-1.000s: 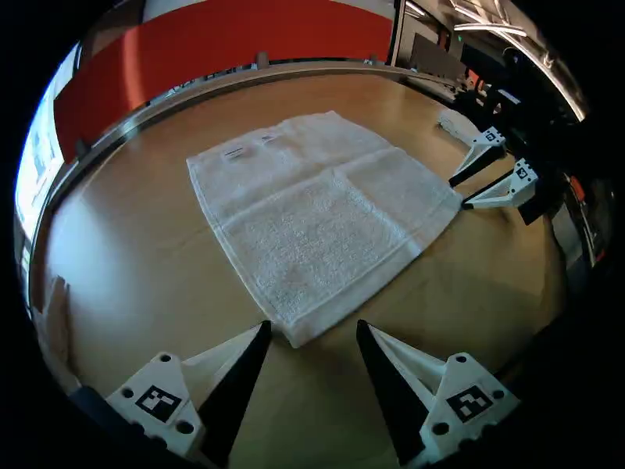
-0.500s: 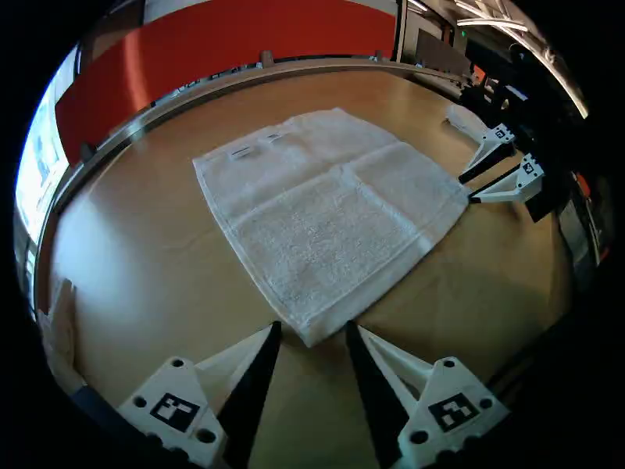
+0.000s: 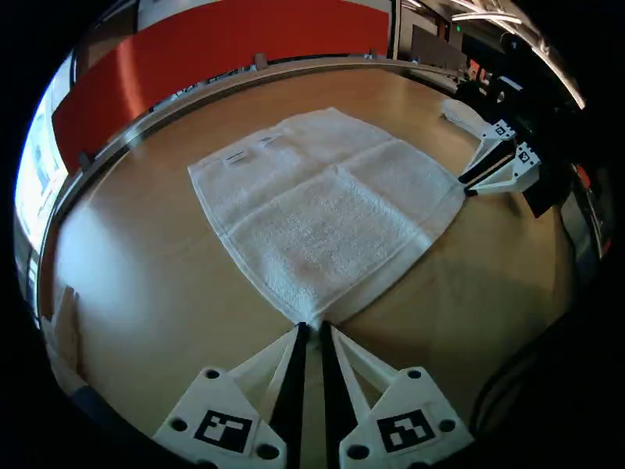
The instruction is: Fold towel
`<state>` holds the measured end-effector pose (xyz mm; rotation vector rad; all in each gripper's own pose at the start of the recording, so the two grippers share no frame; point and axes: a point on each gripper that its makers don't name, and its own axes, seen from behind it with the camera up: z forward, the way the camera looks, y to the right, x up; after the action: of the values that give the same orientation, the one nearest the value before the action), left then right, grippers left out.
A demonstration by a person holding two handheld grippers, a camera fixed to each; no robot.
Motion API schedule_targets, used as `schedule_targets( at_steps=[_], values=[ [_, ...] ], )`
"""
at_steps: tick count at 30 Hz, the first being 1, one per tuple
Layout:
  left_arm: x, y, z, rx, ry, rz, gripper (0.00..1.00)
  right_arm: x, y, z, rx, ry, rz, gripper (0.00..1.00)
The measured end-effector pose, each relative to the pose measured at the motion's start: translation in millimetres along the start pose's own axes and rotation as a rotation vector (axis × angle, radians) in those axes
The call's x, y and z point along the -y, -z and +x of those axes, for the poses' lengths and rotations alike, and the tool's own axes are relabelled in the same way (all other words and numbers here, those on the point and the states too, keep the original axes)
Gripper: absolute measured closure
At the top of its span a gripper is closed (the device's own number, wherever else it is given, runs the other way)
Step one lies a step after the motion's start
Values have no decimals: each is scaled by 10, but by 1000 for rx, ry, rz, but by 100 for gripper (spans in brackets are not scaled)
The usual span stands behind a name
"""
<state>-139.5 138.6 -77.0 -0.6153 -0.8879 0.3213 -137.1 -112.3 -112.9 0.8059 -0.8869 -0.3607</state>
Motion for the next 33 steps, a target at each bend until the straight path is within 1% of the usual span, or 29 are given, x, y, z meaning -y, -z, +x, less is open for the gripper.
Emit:
schedule_targets(
  at_steps=[6,12,17,19,21,24,27,33],
  values=[
    [19,3,1,5,10,3,88,44,28,-13,11,-7,18,83],
    [21,21,-8,9,7,5,89,48,47,-29,26,-3,15,83],
    [7,20,-8,10,11,6,88,32,63,-35,46,15,9,85],
    [3,20,-4,9,14,5,88,22,67,-28,51,26,5,86],
    [-2,19,-2,8,16,3,88,12,70,-18,54,38,-1,90],
    [-14,17,1,7,16,2,88,-1,77,-2,54,47,-12,92],
    [-16,20,7,6,17,5,88,14,83,-1,52,38,-5,92],
    [-22,70,35,-2,30,-2,89,26,122,45,23,-11,8,92]
  ],
)
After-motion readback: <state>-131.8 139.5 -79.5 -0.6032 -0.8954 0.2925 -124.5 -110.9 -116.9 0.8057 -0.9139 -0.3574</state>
